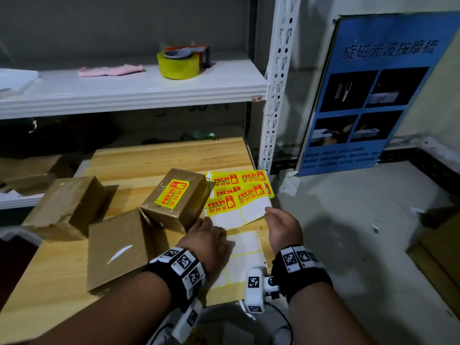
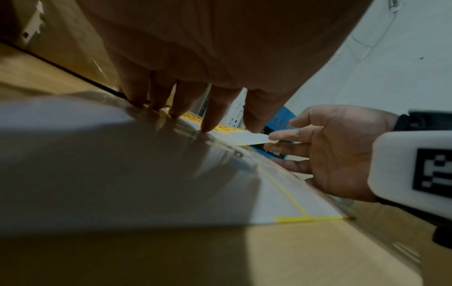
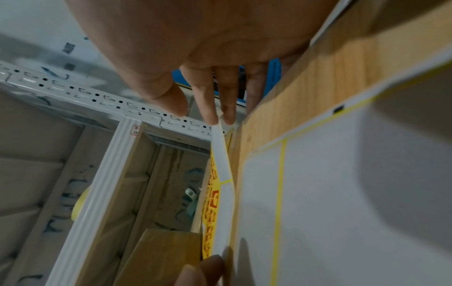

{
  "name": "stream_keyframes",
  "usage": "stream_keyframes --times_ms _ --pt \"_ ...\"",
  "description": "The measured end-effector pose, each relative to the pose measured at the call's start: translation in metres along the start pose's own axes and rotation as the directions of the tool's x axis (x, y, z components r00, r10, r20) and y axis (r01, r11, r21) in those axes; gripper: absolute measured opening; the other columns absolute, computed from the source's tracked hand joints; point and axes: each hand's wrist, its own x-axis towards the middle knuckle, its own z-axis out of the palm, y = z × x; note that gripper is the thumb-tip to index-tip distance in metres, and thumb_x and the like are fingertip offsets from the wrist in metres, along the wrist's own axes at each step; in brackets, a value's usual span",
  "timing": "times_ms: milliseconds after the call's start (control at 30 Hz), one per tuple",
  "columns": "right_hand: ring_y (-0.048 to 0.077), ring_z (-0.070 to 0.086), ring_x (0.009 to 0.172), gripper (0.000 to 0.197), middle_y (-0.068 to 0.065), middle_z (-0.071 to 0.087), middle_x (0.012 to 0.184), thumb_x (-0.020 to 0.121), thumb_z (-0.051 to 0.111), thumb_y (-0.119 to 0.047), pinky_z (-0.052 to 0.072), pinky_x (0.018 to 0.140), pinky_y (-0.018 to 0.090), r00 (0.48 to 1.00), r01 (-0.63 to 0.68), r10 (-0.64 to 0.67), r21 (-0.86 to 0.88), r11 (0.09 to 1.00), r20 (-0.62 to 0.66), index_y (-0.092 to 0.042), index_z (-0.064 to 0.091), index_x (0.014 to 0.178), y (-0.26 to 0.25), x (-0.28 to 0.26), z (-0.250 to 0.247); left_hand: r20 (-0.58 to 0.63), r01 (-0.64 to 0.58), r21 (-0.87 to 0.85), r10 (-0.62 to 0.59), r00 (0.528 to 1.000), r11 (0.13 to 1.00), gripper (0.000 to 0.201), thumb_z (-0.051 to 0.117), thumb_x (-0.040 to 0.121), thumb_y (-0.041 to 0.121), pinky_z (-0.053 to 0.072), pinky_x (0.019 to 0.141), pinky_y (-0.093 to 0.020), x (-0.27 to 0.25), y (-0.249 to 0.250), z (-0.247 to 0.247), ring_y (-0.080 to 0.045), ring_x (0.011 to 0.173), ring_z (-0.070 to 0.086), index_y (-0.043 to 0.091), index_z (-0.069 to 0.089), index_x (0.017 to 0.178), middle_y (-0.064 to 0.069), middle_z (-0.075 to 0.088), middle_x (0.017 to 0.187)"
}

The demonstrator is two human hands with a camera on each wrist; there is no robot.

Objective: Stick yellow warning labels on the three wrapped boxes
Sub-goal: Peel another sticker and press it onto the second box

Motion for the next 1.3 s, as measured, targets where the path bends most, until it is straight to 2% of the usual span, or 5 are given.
stream_keyframes --times_ms 500,733,933,1133,1300 --pt "0.013 0.050 0.058 0.026 0.006 0.055 0.064 0.080 0.079 -0.001 0.044 0.059 0.024 0.979 0.204 -0.177 0.398 0.895 -0.104 -0.017 0.059 0.083 -0.045 -0.032 0.007 -0.164 0.047 -0.584 -0.174 0.971 0.811 0.067 0.073 0.083 0.051 0.044 0.097 -0.024 -0.024 -0.005 -0.085 -0.012 0.118 0.060 0.020 0.054 0.139 0.006 0.063 0.129" --pt "0.017 0.070 0.067 0.032 0.004 0.077 0.073 0.084 0.069 0.010 0.056 0.068 0.033 0.974 0.032 -0.156 0.576 0.817 0.167 -0.014 0.055 0.100 -0.063 -0.069 0.027 -0.031 0.023 -0.986 -0.319 0.947 0.165 0.043 0.078 0.079 0.000 0.054 0.060 -0.027 -0.047 -0.028 -0.106 -0.012 0.061 0.069 0.001 0.061 0.118 -0.003 0.075 0.072" --pt "0.043 0.069 0.109 0.073 0.022 0.074 0.115 0.061 0.091 -0.047 0.049 0.100 0.064 0.904 -0.264 0.014 0.531 0.805 0.427 -0.009 0.069 0.119 -0.062 -0.103 0.050 -0.104 -0.056 -0.993 -0.553 0.827 0.102 0.015 0.073 0.085 -0.003 0.045 0.042 -0.015 -0.082 -0.047 -0.117 -0.001 0.043 0.054 0.008 0.062 0.086 0.001 0.063 0.057" --pt "0.045 0.070 0.098 0.028 0.028 0.074 0.106 0.079 0.075 -0.026 0.050 0.091 0.067 0.799 -0.185 -0.074 0.361 0.914 0.597 -0.008 0.078 0.100 -0.061 -0.116 0.063 -0.154 -0.017 -0.977 -0.649 0.745 0.212 0.021 0.075 0.085 0.003 0.044 0.045 -0.012 -0.107 -0.056 -0.108 0.003 0.042 0.050 -0.012 0.063 0.094 -0.007 0.061 0.066" --pt "0.037 0.068 0.085 0.030 0.022 0.076 0.096 0.079 0.078 -0.035 0.054 0.078 0.056 0.830 -0.112 -0.095 0.331 0.937 0.549 -0.010 0.078 0.094 -0.064 -0.114 0.066 -0.274 0.034 -0.879 -0.560 0.782 0.476 0.009 0.080 0.081 0.009 0.045 0.055 -0.007 -0.120 -0.054 -0.129 0.004 0.063 0.064 0.012 0.075 0.087 0.004 0.072 0.077"
